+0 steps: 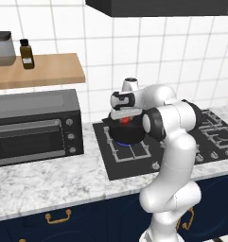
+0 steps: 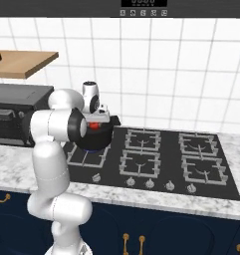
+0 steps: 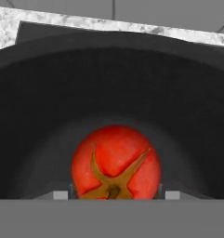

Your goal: Put the onion and tomato in the pot. Retrieve the spatula and lightly stir the vegetables in the pot.

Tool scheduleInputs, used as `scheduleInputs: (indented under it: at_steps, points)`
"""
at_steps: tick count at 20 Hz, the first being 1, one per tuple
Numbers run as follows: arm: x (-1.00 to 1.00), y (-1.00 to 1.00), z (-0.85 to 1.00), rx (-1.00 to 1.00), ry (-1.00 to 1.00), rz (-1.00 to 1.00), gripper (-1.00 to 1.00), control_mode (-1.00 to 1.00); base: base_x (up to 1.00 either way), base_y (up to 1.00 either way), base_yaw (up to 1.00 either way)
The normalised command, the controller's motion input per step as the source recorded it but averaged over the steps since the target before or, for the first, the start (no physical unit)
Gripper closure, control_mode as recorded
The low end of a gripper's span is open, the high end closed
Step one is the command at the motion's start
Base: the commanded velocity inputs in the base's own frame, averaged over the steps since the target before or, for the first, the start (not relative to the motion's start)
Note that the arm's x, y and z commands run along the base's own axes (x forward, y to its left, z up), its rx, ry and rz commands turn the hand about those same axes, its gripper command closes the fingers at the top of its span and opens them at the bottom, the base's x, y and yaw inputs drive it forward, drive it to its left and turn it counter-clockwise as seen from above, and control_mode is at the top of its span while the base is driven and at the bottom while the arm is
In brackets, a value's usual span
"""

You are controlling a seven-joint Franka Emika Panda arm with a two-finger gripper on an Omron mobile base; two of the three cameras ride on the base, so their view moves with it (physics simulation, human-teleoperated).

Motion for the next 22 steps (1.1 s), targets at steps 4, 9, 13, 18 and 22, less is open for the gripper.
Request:
scheduleInputs:
  at_steps: [4, 9, 13, 18, 22]
  points:
    - [-0.03, 0.08, 0.0, 0.01, 0.0, 0.01, -1.0, -1.0, 0.0, 0.0, 0.0]
    - [-0.22, 0.15, 0.4, 0.09, -0.03, 0.0, -1.0, -1.0, 0.0, 0.0, 0.0]
    - [-0.47, -0.09, 0.98, 0.09, -0.03, -0.01, -1.0, -1.0, 0.0, 0.0, 0.0]
    - [-0.97, -0.33, 0.87, 0.0, -0.09, -0.1, -1.0, -1.0, 0.0, 0.0, 0.0]
    - [-1.0, -0.1, 0.71, 0.0, -0.31, -0.08, -1.0, -1.0, 0.0, 0.0, 0.0]
